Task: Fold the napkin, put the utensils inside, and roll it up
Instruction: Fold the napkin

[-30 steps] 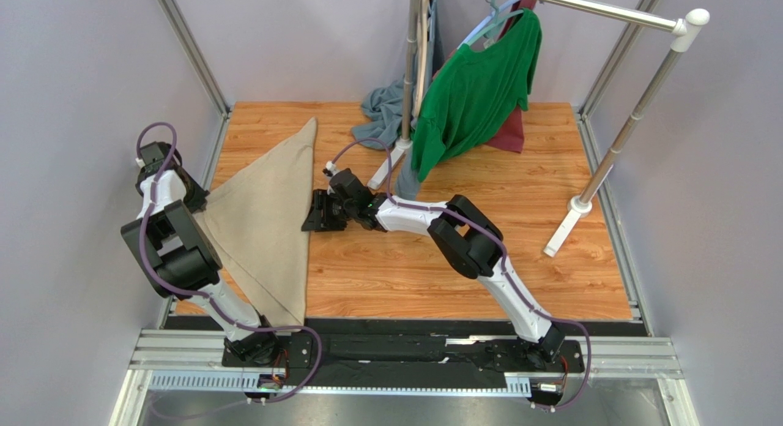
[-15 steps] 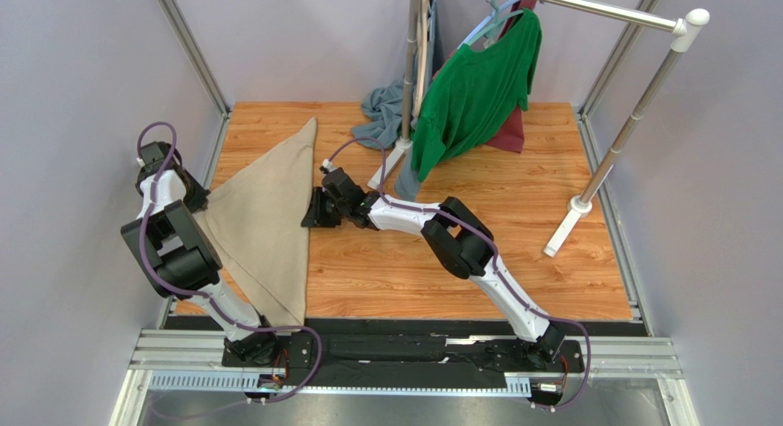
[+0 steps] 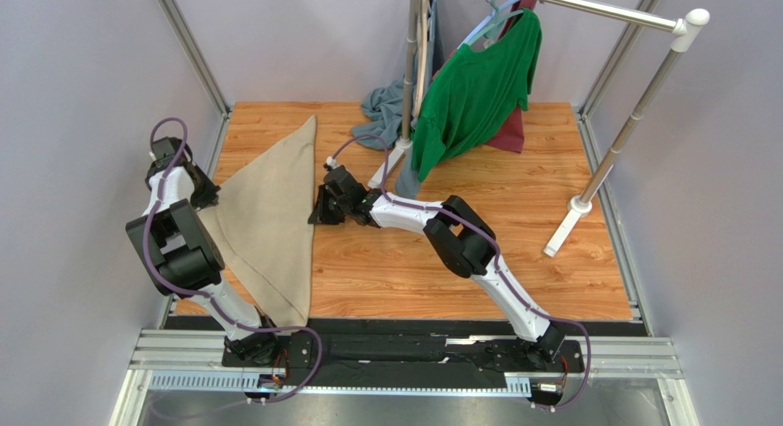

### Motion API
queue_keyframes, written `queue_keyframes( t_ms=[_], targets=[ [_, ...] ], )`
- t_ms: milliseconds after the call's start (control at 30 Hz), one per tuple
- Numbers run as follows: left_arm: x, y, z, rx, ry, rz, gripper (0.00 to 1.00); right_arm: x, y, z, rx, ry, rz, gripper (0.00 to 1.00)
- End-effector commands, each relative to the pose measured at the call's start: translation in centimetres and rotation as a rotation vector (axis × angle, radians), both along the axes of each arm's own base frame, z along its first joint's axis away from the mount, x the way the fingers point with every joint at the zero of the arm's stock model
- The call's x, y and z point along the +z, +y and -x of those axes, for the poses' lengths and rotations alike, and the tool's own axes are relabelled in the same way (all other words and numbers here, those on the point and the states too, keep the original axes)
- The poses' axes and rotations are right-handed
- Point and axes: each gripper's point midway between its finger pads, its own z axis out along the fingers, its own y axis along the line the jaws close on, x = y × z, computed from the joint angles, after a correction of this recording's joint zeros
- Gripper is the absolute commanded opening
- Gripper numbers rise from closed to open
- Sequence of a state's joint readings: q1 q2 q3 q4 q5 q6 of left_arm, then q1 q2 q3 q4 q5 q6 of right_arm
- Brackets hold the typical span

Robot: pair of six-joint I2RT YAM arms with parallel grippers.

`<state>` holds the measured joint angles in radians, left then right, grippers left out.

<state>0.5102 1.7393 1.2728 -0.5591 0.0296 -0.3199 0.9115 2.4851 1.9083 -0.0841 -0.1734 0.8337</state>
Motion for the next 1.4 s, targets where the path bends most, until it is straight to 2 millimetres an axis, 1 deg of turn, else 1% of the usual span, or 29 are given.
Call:
queue_keyframes(
  t_ms=[0, 33, 67, 100, 133, 167, 200, 400, 500, 600, 700, 733, 767, 800, 833, 867, 900, 933, 967, 1000, 1033, 1067, 1100, 1133, 1233, 1267, 1300, 1367],
  targets=[
    [2.8, -5.1, -2.6, -0.098, -0.097, 0.04, 0.0, -2.2, -7.1, -3.5, -0.086, -0.031, 0.181, 0.0],
    [2.8, -6.3, -3.0, -0.106, -0.104, 0.052, 0.0, -1.6, -7.7, -3.9, -0.089, -0.042, 0.187, 0.0],
    [2.5, -7.2, -3.0, -0.115, -0.105, 0.066, 0.0, -1.5, -8.4, -4.2, -0.091, -0.043, 0.199, 0.0],
    [2.7, -7.7, -3.5, -0.121, -0.129, 0.074, 0.0, -2.1, -9.9, -4.7, -0.094, -0.044, 0.224, 0.0],
    [2.7, -8.3, -3.6, -0.113, -0.14, 0.092, 0.0, -2.2, -10.6, -5.0, -0.097, -0.043, 0.233, 0.0],
    [2.3, -8.9, -3.5, -0.117, -0.135, 0.105, 0.0, -1.7, -11.2, -5.3, -0.099, -0.049, 0.233, 0.0],
    [2.4, -9.1, -3.8, -0.117, -0.155, 0.109, 0.0, -1.8, -12.2, -5.9, -0.098, -0.056, 0.241, 0.0],
    [1.7, -10.6, -4.2, -0.126, -0.185, 0.174, 0.0, -2.8, -15.1, -6.8, -0.098, -0.042, 0.286, 0.0],
    [1.3, -10.8, -4.2, -0.126, -0.191, 0.18, 0.0, -2.9, -15.6, -7.2, -0.098, -0.038, 0.282, 0.0],
    [0.9, -10.4, -3.9, -0.109, -0.178, 0.159, 0.0, -2.5, -15.2, -7.3, -0.064, -0.048, 0.264, 0.0],
    [0.8, -10.0, -3.4, -0.091, -0.166, 0.134, 0.0, -1.8, -14.6, -6.7, -0.021, -0.04, 0.232, 0.17],
    [0.5, -9.9, -3.0, -0.084, -0.158, 0.13, 0.0, -1.1, -14.3, -6.3, -0.004, -0.039, 0.211, 0.29],
    [0.4, -9.9, -2.7, -0.082, -0.159, 0.126, 0.0, -0.4, -14.0, -6.1, 0.011, -0.049, 0.191, 0.34],
    [1.2, -9.6, -3.1, -0.079, -0.198, 0.1, 0.0, -0.5, -14.2, -5.6, 0.022, -0.04, 0.186, 0.39],
    [0.8, -9.5, -2.6, -0.069, -0.198, 0.09, 0.0, 0.0, -13.9, -5.1, 0.047, -0.038, 0.167, 0.47],
    [1.1, -9.3, -2.7, -0.064, -0.211, 0.073, 0.0, 1.6, -13.9, -5.0, 0.053, -0.062, 0.146, 0.49],
    [1.5, -8.9, -2.9, -0.06, -0.231, 0.058, 0.0, 2.1, -13.9, -4.6, 0.067, -0.076, 0.146, 0.51],
    [1.8, -9.0, -3.2, -0.071, -0.241, 0.055, 0.0, 2.0, -14.4, -3.9, 0.072, -0.066, 0.157, 0.54],
    [2.0, -9.1, -3.5, -0.084, -0.25, 0.057, 0.0, 3.5, -14.6, -3.7, 0.074, -0.091, 0.146, 0.54],
    [2.0, -9.3, -3.8, -0.102, -0.25, 0.068, 0.0, 4.1, -15.0, -3.5, 0.074, -0.104, 0.148, 0.55],
    [2.3, -9.1, -4.0, -0.112, -0.256, 0.057, 0.0, 3.5, -15.7, -2.8, 0.073, -0.095, 0.167, 0.56],
    [2.3, -8.9, -4.1, -0.11, -0.256, 0.046, 0.0, 5.0, -15.9, -2.7, 0.071, -0.118, 0.155, 0.57],
    [2.4, -8.5, -4.2, -0.109, -0.259, 0.019, 0.0, 5.1, -16.2, -2.4, 0.072, -0.12, 0.159, 0.57],
    [2.6, -8.2, -4.3, -0.108, -0.263, 0.009, 0.0, 4.5, -16.7, -1.8, 0.068, -0.107, 0.174, 0.57],
    [2.3, -7.8, -4.5, -0.107, -0.245, -0.011, 0.0, 5.7, -17.3, -1.1, 0.058, -0.113, 0.158, 0.58],
    [2.2, -7.7, -4.4, -0.105, -0.235, -0.013, 0.0, 5.3, -17.6, -0.7, 0.056, -0.102, 0.16, 0.58],
    [2.0, -7.5, -4.3, -0.101, -0.223, -0.019, 0.0, 5.9, -17.7, -0.5, 0.054, -0.111, 0.152, 0.58],
    [2.7, -7.3, -4.5, -0.101, -0.244, -0.033, 0.0, 5.6, -18.0, -0.1, 0.054, -0.102, 0.157, 0.58]
  ],
)
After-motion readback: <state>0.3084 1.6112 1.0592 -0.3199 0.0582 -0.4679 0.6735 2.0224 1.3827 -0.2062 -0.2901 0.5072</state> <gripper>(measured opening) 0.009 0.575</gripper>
